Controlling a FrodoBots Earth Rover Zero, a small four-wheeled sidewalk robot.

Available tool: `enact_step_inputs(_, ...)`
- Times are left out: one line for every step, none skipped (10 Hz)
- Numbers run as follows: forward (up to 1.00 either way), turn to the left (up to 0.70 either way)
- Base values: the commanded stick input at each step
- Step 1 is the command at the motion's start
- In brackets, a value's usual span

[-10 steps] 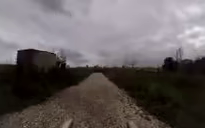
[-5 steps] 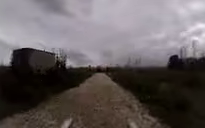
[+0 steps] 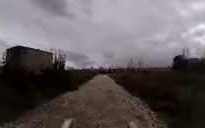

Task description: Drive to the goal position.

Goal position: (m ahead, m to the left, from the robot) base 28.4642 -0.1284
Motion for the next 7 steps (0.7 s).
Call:
enact_step_inputs(0.70, 0.00)
enact_step_inputs(0.70, 0.00)
enact_step_inputs(0.70, 0.00)
enact_step_inputs(0.70, -0.34)
enact_step_inputs(0.70, -0.22)
enact_step_inputs(0.70, -0.02)
enact_step_inputs(0.70, 0.00)
